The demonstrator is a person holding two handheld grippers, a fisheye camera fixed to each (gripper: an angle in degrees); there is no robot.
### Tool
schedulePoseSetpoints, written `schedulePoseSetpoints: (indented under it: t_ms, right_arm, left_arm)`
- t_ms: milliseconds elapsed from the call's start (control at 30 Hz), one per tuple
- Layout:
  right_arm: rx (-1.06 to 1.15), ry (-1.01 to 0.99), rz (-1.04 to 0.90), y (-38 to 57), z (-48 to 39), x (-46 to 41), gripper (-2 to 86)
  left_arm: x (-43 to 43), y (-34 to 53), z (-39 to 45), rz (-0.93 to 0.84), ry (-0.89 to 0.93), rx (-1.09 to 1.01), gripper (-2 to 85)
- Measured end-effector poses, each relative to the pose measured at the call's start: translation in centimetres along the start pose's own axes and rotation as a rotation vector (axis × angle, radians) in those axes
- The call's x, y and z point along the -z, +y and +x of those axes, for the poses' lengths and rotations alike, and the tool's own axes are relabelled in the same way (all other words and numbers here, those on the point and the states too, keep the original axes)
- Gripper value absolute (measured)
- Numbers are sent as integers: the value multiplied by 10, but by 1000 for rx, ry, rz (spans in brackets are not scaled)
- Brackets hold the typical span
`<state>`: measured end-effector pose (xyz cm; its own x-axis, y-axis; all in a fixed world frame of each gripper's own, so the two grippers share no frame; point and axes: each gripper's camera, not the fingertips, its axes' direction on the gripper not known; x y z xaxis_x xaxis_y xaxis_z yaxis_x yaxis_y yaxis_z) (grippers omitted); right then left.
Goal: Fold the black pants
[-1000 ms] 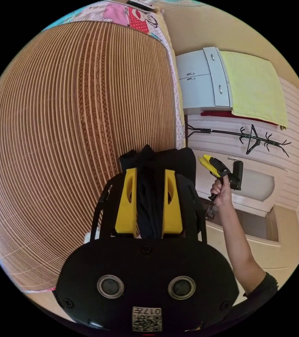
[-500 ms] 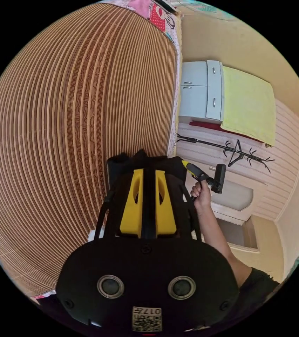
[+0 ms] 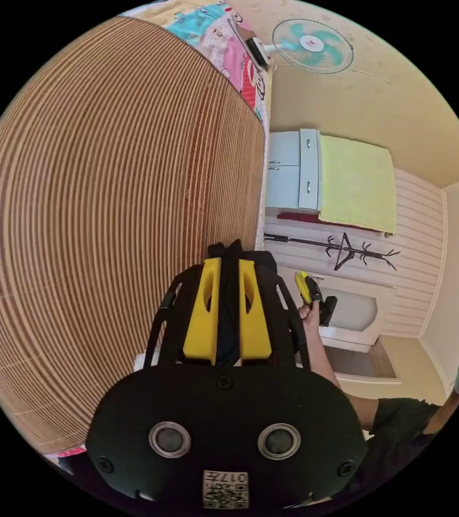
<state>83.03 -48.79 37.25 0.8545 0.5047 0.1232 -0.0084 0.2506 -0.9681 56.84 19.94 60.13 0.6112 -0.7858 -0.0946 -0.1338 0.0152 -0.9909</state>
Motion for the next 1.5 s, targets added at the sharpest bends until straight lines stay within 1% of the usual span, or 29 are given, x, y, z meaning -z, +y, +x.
schedulePoseSetpoints:
  t_ms: [67, 100, 167, 200, 267, 333, 400, 567, 600, 733, 833, 867, 900, 967, 1000, 1033, 1067, 1100, 1167, 1200, 1267, 1333, 1400, 1433, 1500]
  right_arm:
    - [14, 2, -28, 33, -15, 2, 22]
    - [15, -5, -56, 56, -26, -2, 17]
    - [0, -27, -113, 91, -45, -15, 11]
    - [-7, -59, -163, 114, -60, -30, 9]
    - [-6, -112, -247, 146, -87, -56, 7]
    - [46, -152, -345, 181, -130, -95, 5]
    - [94, -157, -389, 200, -165, -122, 5]
    - [228, -281, -478, 240, -268, -190, 4]
    - [268, -293, -497, 251, -295, -206, 4]
    - [344, -354, -562, 299, -372, -258, 4]
    - [351, -390, -600, 334, -407, -287, 4]
    - [350, -392, -606, 340, -413, -292, 4]
    - [349, -391, -619, 352, -422, -302, 4]
    - [342, -382, -639, 366, -432, -315, 4]
    - [330, -374, -655, 373, -436, -323, 4]
    - [315, -371, -670, 379, -440, -330, 5]
    - [308, -370, -676, 381, -441, -333, 5]
    - [291, -368, -686, 384, -443, -338, 5]
    - [257, -363, -700, 387, -445, -344, 5]
    - [244, -366, -705, 387, -447, -345, 5]
    - [251, -371, -702, 386, -451, -346, 5]
    - [268, -348, -686, 383, -454, -344, 5]
    - [263, -342, -664, 380, -452, -342, 5]
    - [254, -351, -649, 378, -449, -340, 5]
    - [242, -369, -634, 376, -443, -339, 4]
  left_arm:
    - [64, 39, 1, -5, -102, -67, 53]
    - [80, 51, 0, -6, -130, -72, 51]
    - [143, 101, -9, -1, -231, -55, 36]
    - [158, 113, -12, 4, -245, -44, 30]
    - [219, 167, -30, 49, -278, 43, 3]
    - [262, 205, -43, 96, -302, 120, -5]
    - [304, 240, -56, 148, -322, 184, -8]
    - [433, 331, -97, 379, -319, 347, -9]
    - [448, 339, -102, 404, -329, 361, -9]
    - [564, 387, -133, 593, -406, 457, -2]
    - [657, 407, -143, 719, -528, 494, 22]
    - [696, 409, -149, 750, -576, 504, 35]
    - [716, 410, -152, 758, -595, 508, 41]
    - [792, 413, -165, 823, -665, 574, 60]
    - [810, 414, -165, 848, -693, 579, 67]
    - [843, 414, -165, 881, -767, 579, 80]
    - [869, 408, -166, 873, -854, 598, 96]
    - [880, 404, -168, 856, -895, 613, 105]
    - [908, 378, -185, 700, -1032, 671, 142]
    - [911, 372, -190, 656, -1059, 680, 146]
    - [913, 351, -210, 489, -1111, 678, 142]
    - [910, 340, -219, 420, -1117, 688, 135]
    - [911, 338, -219, 413, -1091, 700, 120]
    - [917, 345, -214, 455, -1058, 724, 97]
    - [932, 369, -201, 619, -942, 741, 69]
